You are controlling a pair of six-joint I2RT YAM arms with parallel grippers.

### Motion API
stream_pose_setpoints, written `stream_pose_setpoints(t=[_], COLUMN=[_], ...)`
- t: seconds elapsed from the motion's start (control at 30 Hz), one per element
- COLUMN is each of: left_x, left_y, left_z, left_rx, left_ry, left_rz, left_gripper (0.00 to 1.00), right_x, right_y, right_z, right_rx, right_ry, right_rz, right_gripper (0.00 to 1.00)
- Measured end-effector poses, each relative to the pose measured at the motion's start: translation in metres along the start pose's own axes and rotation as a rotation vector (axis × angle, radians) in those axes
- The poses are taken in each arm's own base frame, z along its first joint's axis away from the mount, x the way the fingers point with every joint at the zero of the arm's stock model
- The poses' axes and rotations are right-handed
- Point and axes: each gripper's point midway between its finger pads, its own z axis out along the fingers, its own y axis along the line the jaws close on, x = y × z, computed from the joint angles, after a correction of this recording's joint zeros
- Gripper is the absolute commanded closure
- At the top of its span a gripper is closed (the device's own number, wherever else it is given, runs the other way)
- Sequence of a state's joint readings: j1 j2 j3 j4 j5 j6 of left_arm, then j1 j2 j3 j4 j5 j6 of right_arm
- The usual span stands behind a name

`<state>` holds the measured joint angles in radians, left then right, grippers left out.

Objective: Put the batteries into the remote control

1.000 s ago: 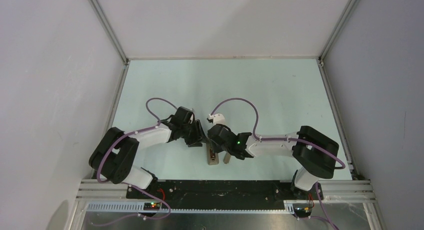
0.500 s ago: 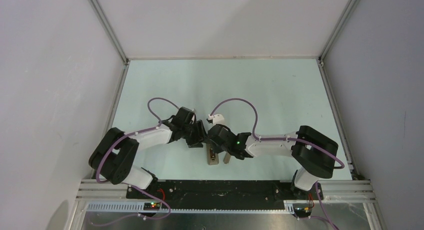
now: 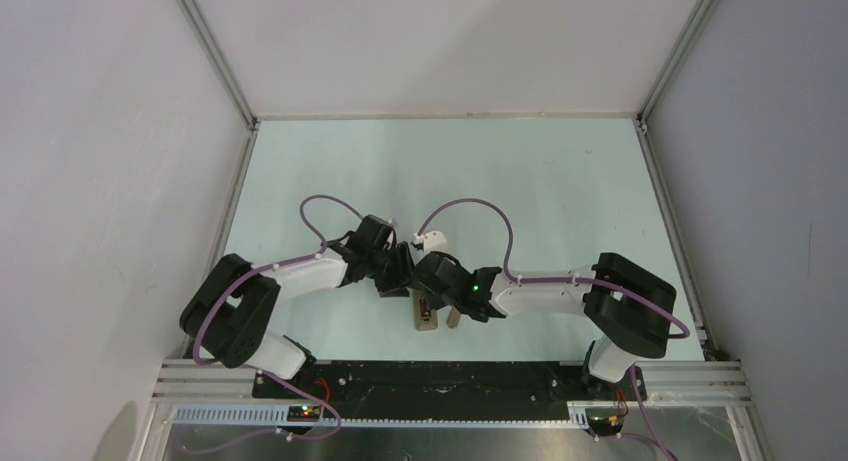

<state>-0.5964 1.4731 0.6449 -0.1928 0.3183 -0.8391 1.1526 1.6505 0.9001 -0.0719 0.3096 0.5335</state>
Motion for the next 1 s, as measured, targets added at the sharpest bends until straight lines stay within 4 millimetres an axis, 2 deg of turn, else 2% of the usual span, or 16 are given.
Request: stream_pose_setpoints(t=[0.27, 0.53, 1.0], left_x=[0.000, 0.000, 0.000], left_y=[0.000, 0.000, 0.000], left_z=[0.000, 0.000, 0.000], left_rx=[0.000, 0.000, 0.000], left_ry=[0.001, 0.001, 0.001], left_rz=[0.001, 0.001, 0.001], left_gripper=[0.47, 0.47, 0.48], right_x=[-0.003, 0.004, 0.017], right_y=[0.002, 0.010, 0.008], right_z=[-0.005, -0.010, -0.010], right_rx=[-0.006, -0.012, 0.030], right_ry=[-0.014, -0.011, 0.007], right_rz=[-0.033, -0.069, -0.112], right_gripper=[0.69, 0.66, 0.56])
